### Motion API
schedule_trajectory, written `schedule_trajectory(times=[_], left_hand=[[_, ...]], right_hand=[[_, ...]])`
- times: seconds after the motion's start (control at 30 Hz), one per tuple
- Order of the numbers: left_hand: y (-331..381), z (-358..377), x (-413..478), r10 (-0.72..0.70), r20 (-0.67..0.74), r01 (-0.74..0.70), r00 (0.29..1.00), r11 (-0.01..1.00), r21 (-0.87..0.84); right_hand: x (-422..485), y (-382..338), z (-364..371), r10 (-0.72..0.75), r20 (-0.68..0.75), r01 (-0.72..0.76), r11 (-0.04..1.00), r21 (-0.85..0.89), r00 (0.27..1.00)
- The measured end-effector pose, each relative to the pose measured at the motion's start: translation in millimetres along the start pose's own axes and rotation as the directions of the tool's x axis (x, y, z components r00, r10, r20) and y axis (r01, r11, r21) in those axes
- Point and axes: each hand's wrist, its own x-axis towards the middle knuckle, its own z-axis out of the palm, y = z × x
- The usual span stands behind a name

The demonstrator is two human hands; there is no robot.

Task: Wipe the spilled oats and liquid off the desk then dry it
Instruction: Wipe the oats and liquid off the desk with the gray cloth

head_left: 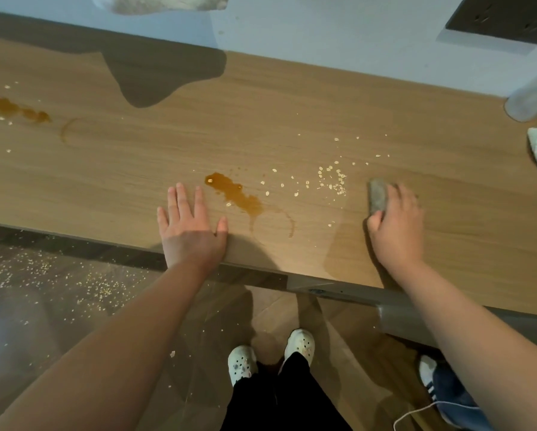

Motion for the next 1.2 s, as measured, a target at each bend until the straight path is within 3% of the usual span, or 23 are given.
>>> schedule_trajectory(times=[0.1, 0.13, 0.23, 0.27, 0.33, 0.4, 0.43, 0.6, 0.77, 0.8, 0.87, 0.93, 0.97, 1.0, 1.1, 1.13, 1.2], left_hand=[[0.6, -1.2, 0.1, -0.008, 0.012, 0.008, 1.000, 1.000, 0.008], [1.1, -2.9, 0.1, -0.017, 0.025, 0.017, 1.000, 1.000, 0.004], [7.7, -14.1, 6.2, -0.071, 0.034, 0.074, 0.997, 0.991, -0.114], [13.0, -19.0, 11.1, -0.061, 0.017, 0.063, 0.998, 0.988, -0.141], [29.8, -27.1, 24.9, 0.025, -0.034, -0.030, 0.999, 0.991, -0.132], [52.8, -31.4, 44.7, 0.115, -0.062, -0.123, 0.991, 0.982, -0.140], [65.2, -32.8, 57.5, 0.143, -0.065, -0.152, 0.988, 0.976, -0.158], [109.7, -35.6, 132.3, 0.246, 0.011, -0.244, 0.969, 0.964, -0.103], [107.5, -31.7, 179.1, 0.251, 0.050, -0.250, 0.967, 0.968, -0.017], [107.0, -30.6, 183.1, 0.253, 0.041, -0.252, 0.967, 0.967, -0.024], [108.0, -28.7, 187.2, 0.256, 0.001, -0.256, 0.967, 0.966, -0.033], [108.9, -26.5, 187.7, 0.251, -0.030, -0.252, 0.967, 0.967, -0.025], [109.1, -25.7, 187.4, 0.252, -0.034, -0.253, 0.967, 0.967, -0.019], [109.1, -25.3, 187.1, 0.254, -0.034, -0.255, 0.967, 0.967, -0.016], [110.0, -26.9, 186.5, 0.242, -0.042, -0.243, 0.969, 0.970, -0.019], [110.7, -26.8, 186.7, 0.240, -0.043, -0.241, 0.970, 0.970, -0.015], [111.8, -26.0, 187.2, 0.237, -0.035, -0.238, 0.971, 0.971, -0.011]], right_hand=[[5.1, -26.0, 6.3, 0.297, -0.102, -0.289, 0.953, 0.088, 0.949], [2.6, -35.4, 8.4, 0.275, -0.090, -0.268, 0.960, 0.082, 0.957], [-8.5, -22.8, 11.1, -0.039, -0.004, 0.039, 0.999, 0.018, 0.999], [-7.9, -9.9, 6.6, -0.053, 0.008, 0.053, 0.999, 0.010, 0.999], [3.4, 8.5, 3.0, 0.149, -0.088, -0.145, 0.988, 0.047, 0.985], [16.1, -0.7, 4.6, 0.405, -0.173, -0.392, 0.914, 0.107, 0.898], [21.0, -10.7, 5.3, 0.455, -0.181, -0.440, 0.890, 0.116, 0.872], [34.3, 12.7, 5.4, 0.219, -0.101, -0.215, 0.975, 0.046, 0.971], [100.3, 24.5, -5.0, 0.432, -0.160, -0.428, 0.902, 0.056, 0.888], [107.4, 14.9, -3.9, 0.391, -0.141, -0.389, 0.920, 0.045, 0.909], [110.7, 4.7, 2.3, 0.179, -0.095, -0.176, 0.984, 0.041, 0.979], [106.5, 13.3, 0.9, -0.050, -0.025, 0.051, 0.998, 0.027, 0.998], [108.6, 23.7, -2.2, -0.086, -0.008, 0.086, 0.996, 0.027, 0.996], [115.3, 35.0, -4.1, -0.047, -0.035, 0.048, 0.999, 0.025, 0.998], [141.2, 31.2, -6.6, 0.306, -0.149, -0.299, 0.952, 0.069, 0.940], [144.2, 16.4, -5.7, 0.331, -0.141, -0.324, 0.944, 0.067, 0.933], [135.6, -11.2, -0.1, 0.096, -0.082, -0.093, 0.995, 0.040, 0.992]])
